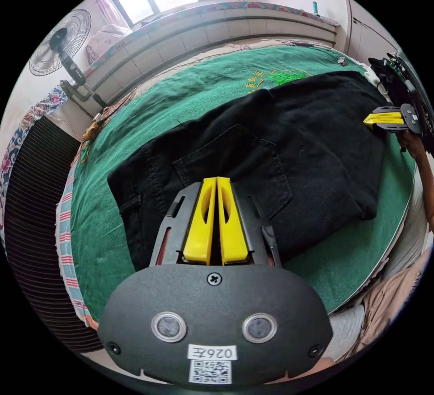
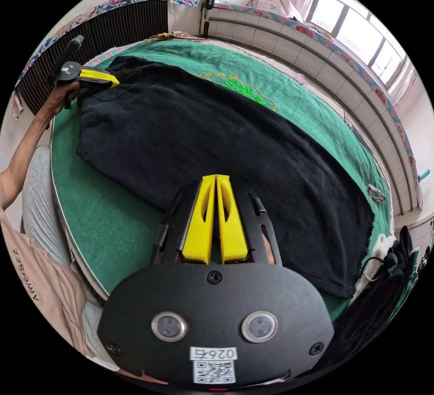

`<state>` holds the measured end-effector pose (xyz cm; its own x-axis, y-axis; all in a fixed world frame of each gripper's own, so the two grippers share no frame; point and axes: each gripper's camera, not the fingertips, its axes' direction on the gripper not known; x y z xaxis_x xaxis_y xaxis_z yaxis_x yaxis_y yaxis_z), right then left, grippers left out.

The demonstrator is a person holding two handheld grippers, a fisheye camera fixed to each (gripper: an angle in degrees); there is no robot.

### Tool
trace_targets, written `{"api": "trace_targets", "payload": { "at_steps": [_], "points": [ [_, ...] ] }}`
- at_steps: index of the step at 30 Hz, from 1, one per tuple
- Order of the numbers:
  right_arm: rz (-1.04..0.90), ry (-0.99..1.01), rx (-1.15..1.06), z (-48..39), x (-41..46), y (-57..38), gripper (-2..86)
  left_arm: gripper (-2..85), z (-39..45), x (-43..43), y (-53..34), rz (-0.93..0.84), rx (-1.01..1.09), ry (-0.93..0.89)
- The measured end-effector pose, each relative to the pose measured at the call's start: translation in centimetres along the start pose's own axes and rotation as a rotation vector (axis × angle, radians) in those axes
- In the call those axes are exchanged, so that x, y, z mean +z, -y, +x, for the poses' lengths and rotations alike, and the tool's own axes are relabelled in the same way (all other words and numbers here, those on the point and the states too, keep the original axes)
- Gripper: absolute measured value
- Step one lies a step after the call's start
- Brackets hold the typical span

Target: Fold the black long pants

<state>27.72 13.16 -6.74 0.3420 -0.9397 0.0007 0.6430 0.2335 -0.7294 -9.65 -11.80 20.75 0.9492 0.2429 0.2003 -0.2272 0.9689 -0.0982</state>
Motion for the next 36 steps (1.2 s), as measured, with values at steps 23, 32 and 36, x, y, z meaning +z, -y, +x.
{"api": "trace_targets", "payload": {
  "at_steps": [23, 32, 36],
  "points": [
    [0.515, 0.149, 1.298, 20.5, -7.4, -30.8, 9.4, 12.8, 21.7, -2.2, 21.9, 0.493, 0.311, -0.506],
    [0.499, 0.243, 1.374, 24.9, -4.7, -34.7, 6.6, 19.8, 33.8, 9.8, 42.0, 0.091, 0.346, -0.749],
    [0.531, 0.290, 1.372, 26.0, -3.8, -34.9, 6.2, 21.4, 38.4, 13.5, 46.1, -0.083, 0.435, -0.753]
  ]
}}
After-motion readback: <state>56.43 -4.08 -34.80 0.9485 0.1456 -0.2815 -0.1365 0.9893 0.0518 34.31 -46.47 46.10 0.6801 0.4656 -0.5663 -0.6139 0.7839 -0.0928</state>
